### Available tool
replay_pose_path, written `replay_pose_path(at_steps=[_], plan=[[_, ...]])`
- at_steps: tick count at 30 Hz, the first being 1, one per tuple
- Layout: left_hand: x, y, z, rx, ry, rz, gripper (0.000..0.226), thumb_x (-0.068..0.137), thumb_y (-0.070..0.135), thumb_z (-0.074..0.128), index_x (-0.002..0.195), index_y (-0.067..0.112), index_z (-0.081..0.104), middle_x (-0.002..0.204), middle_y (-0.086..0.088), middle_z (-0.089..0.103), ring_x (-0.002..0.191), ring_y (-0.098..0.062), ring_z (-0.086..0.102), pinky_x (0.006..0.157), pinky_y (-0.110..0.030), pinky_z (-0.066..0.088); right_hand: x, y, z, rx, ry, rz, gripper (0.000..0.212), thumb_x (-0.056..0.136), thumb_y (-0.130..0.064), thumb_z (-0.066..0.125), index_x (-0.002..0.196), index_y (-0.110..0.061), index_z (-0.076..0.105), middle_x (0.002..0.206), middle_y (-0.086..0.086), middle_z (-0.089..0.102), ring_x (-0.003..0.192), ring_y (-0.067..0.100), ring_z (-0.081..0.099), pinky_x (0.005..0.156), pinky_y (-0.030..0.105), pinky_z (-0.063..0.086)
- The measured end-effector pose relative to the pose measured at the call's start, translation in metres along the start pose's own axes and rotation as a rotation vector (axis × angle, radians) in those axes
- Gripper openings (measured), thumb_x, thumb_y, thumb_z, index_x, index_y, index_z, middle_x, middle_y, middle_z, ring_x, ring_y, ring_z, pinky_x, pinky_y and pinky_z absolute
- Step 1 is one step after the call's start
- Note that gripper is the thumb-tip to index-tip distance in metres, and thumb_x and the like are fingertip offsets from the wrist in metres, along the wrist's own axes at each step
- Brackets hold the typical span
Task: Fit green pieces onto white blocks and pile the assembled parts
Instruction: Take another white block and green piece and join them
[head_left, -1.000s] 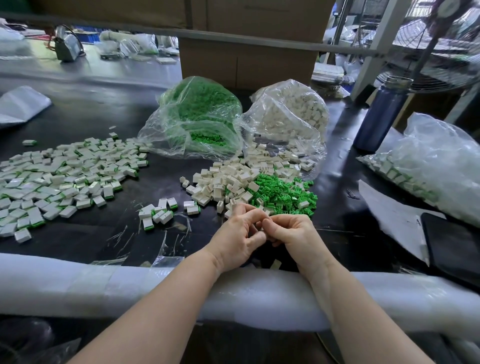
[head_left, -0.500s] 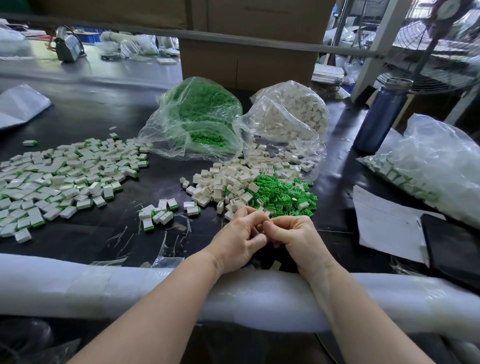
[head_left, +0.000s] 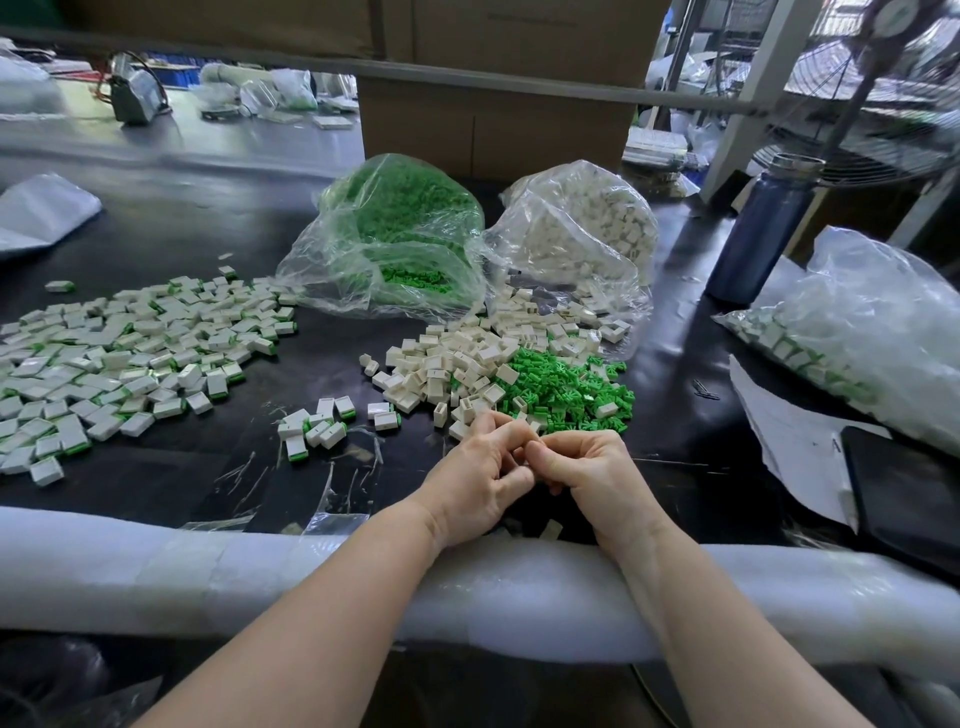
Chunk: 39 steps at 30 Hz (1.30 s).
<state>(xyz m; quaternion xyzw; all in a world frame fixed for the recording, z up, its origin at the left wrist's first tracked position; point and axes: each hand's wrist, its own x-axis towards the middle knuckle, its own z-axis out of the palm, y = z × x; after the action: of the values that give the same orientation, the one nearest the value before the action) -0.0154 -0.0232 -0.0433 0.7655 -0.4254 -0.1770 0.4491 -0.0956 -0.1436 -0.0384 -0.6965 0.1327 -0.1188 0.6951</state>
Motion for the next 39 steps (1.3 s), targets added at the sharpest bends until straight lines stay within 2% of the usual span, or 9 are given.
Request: replay_pose_path(at_steps=[10,14,16,20,22,25,29,34,39], plan=[[-0.0004,0.0027,-0.0008,0.014,-0.004,-0.006,0.018,0.088,0.009,0.051,0.093,0.027,0.052,0.106,0.004,0.038,0.087,-0.012,0.047,0.087,-0.026,0.044,0.0007,0.0003,0.0004,0.011,0.02,-0.002,0.018,0.085,-0.003,0.062,0.07,0.004,0.07,0.046,-0.001,0.055,0.041,0.004,0.044,0.043,0.014,0.036],[-0.0005,0.0034,-0.0006,-0.016,0.043,0.0,0.024,0.088,0.005,0.05,0.089,0.028,0.051,0.103,0.003,0.039,0.088,-0.012,0.047,0.081,-0.011,0.04,0.0014,-0.0008,0.0035,-0.037,0.007,-0.056,0.022,0.088,-0.007,0.06,0.068,-0.007,0.07,0.052,-0.004,0.057,0.049,0.003,0.047,0.049,0.014,0.039],[-0.0008,0.0034,-0.001,-0.052,0.078,0.006,0.023,0.089,0.004,0.05,0.088,0.027,0.052,0.102,0.003,0.039,0.085,-0.011,0.047,0.079,-0.008,0.04,0.0018,-0.0012,0.0053,-0.076,0.007,-0.077,0.024,0.089,-0.014,0.059,0.068,-0.011,0.069,0.057,0.001,0.058,0.054,0.007,0.049,0.051,0.015,0.04],[-0.0006,0.0013,-0.0016,-0.109,0.14,0.002,0.004,0.092,0.015,0.055,0.093,0.017,0.058,0.099,0.006,0.042,0.082,-0.012,0.051,0.078,-0.01,0.044,0.0026,0.0011,0.0047,-0.072,0.077,-0.094,0.016,0.089,-0.018,0.06,0.081,-0.011,0.072,0.067,0.006,0.068,0.062,0.012,0.061,0.054,0.016,0.048],[0.0004,-0.001,-0.0017,-0.098,0.181,-0.012,0.009,0.091,0.017,0.056,0.097,0.012,0.061,0.096,0.009,0.042,0.079,-0.009,0.05,0.074,-0.008,0.043,0.0034,0.0026,0.0033,-0.057,0.134,-0.106,0.009,0.087,-0.013,0.063,0.088,-0.012,0.072,0.07,-0.001,0.071,0.064,0.008,0.065,0.054,0.017,0.049],[0.0011,-0.0016,-0.0017,-0.082,0.182,-0.021,0.013,0.092,0.019,0.056,0.098,0.01,0.061,0.095,0.007,0.041,0.074,-0.006,0.047,0.069,-0.007,0.041,0.0039,0.0037,0.0016,-0.146,0.164,-0.174,0.014,0.083,-0.007,0.068,0.08,-0.02,0.07,0.071,-0.007,0.071,0.068,0.004,0.065,0.058,0.017,0.05],[-0.0003,-0.0014,-0.0008,-0.061,0.168,-0.009,0.007,0.091,0.018,0.056,0.094,0.013,0.06,0.096,0.007,0.04,0.073,-0.004,0.046,0.069,-0.007,0.041,0.0033,0.0036,0.0012,-0.249,0.204,-0.244,0.02,0.079,-0.005,0.071,0.069,-0.023,0.068,0.065,-0.009,0.067,0.062,0.001,0.059,0.06,0.015,0.047],[-0.0002,-0.0016,-0.0003,-0.023,0.181,-0.034,0.008,0.091,0.016,0.058,0.095,0.011,0.061,0.098,0.005,0.043,0.073,-0.005,0.047,0.071,-0.005,0.041,0.0044,0.0042,0.0013,-0.341,0.245,-0.225,0.023,0.085,-0.008,0.065,0.069,-0.024,0.06,0.063,-0.01,0.059,0.054,-0.003,0.051,0.056,0.014,0.042],[0.001,-0.0029,-0.0014,-0.007,0.198,-0.052,0.014,0.091,0.018,0.057,0.099,0.008,0.063,0.101,0.002,0.045,0.076,-0.009,0.05,0.07,-0.006,0.041,0.003,0.0015,0.0037,-0.334,0.21,-0.244,0.019,0.082,-0.007,0.068,0.071,-0.021,0.063,0.065,-0.008,0.061,0.055,-0.004,0.052,0.056,0.009,0.041]])
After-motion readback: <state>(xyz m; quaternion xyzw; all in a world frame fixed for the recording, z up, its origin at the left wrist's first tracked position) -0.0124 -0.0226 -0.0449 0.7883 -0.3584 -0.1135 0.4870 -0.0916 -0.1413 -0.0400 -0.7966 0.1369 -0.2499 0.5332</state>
